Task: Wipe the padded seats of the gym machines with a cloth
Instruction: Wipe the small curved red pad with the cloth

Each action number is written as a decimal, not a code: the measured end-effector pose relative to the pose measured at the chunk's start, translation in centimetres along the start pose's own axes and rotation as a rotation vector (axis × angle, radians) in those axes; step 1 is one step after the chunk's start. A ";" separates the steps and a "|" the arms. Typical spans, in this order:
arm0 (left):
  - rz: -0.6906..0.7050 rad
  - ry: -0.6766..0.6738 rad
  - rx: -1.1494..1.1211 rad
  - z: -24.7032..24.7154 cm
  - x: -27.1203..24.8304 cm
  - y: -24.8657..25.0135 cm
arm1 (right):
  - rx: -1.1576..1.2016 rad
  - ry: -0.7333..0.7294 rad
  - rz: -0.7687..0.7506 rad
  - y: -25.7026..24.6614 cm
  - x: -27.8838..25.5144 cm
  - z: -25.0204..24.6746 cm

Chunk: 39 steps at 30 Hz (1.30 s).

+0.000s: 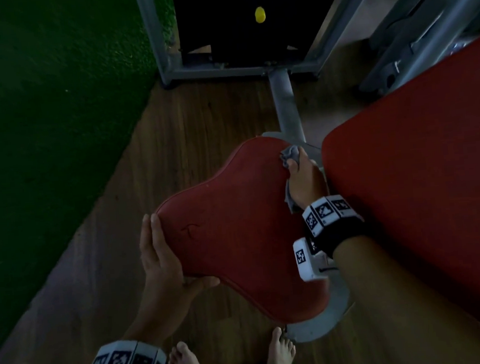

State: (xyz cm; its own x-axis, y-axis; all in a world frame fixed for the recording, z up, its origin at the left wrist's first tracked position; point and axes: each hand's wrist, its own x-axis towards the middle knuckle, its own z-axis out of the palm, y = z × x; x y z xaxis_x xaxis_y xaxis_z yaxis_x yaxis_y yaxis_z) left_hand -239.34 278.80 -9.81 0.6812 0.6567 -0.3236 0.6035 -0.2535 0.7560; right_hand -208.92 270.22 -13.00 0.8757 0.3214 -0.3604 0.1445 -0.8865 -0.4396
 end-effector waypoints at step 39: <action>-0.004 0.062 0.096 0.3 0.5 -0.2 | 0.068 -0.118 -0.102 9.6 -18.6 -1.3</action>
State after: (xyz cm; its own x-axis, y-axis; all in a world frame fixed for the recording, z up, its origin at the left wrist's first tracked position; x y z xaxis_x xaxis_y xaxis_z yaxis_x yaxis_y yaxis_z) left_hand -239.00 278.97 -10.29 0.6537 0.6998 -0.2879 0.6449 -0.3162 0.6957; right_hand -223.23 255.27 -9.51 0.7974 0.4488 -0.4035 0.1948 -0.8242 -0.5317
